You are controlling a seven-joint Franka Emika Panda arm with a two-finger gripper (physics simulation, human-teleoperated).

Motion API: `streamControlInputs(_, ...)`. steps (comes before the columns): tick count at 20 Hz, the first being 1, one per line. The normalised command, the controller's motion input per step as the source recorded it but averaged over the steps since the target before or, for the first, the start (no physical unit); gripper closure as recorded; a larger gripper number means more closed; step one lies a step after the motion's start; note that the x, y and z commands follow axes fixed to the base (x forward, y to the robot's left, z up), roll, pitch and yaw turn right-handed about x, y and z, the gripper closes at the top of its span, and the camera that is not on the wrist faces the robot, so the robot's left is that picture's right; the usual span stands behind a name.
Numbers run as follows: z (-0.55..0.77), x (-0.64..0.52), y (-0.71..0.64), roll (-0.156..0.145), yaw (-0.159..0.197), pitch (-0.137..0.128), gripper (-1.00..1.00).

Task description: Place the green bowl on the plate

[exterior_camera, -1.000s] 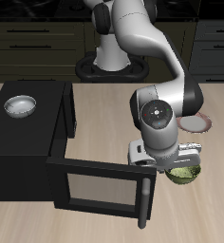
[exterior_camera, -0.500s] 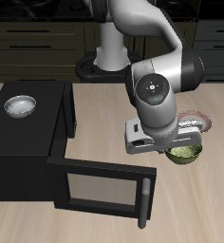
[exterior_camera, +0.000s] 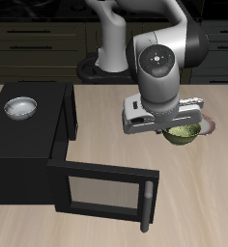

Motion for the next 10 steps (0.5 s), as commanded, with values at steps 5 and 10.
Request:
streamControlInputs(5, 0.15, -0.53, 0.08, -0.035, 0.019, -0.056, 1.00)
streamControlInputs(10, 0.04, -0.44, 0.12, 0.006, 0.001, -0.023, 1.00)
